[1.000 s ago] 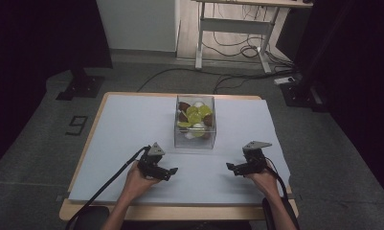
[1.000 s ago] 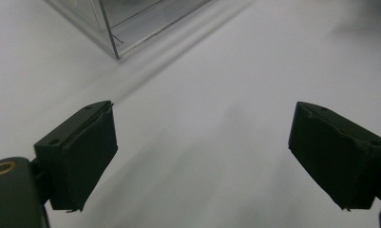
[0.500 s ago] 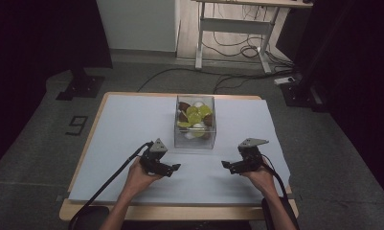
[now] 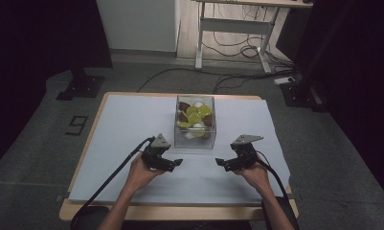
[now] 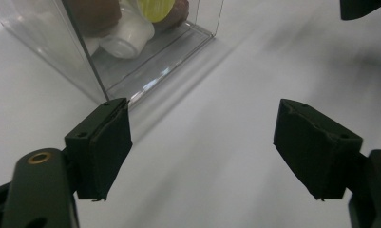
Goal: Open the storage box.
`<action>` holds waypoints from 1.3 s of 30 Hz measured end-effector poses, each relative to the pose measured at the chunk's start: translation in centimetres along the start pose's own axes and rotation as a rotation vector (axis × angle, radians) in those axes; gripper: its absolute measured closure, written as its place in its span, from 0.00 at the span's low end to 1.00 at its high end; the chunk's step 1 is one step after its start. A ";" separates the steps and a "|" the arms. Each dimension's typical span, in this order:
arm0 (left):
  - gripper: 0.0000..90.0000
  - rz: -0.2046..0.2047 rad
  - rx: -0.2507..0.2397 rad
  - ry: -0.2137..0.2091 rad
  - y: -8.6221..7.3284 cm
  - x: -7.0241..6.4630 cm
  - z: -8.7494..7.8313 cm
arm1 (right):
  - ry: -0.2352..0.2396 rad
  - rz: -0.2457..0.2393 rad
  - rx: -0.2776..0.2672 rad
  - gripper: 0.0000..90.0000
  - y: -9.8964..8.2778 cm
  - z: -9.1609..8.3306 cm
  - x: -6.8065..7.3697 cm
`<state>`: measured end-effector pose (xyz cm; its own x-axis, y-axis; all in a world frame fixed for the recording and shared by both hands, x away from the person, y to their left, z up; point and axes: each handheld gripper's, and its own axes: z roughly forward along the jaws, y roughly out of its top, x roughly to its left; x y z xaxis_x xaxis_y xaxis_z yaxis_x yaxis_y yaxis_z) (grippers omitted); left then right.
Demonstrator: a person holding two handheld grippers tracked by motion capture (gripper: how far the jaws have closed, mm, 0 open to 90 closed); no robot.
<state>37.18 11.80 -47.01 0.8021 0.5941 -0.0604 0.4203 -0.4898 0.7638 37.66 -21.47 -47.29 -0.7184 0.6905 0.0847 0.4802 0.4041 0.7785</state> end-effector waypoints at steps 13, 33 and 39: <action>0.28 0.005 -0.020 -0.014 1.8 0.4 0.9 | -0.002 -0.014 -0.002 0.19 1.3 0.5 0.5; 0.41 0.010 -0.025 0.006 3.3 0.9 2.3 | 0.021 -0.060 0.001 0.49 2.9 1.8 1.6; 0.49 0.001 -0.036 0.009 3.7 1.1 2.6 | 0.010 -0.027 -0.011 0.56 3.0 2.2 1.2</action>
<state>40.75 8.97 -45.96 0.7988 0.5992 -0.0543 0.4040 -0.4674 0.7864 39.32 -18.06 -46.16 -0.7363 0.6731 0.0699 0.4550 0.4159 0.7874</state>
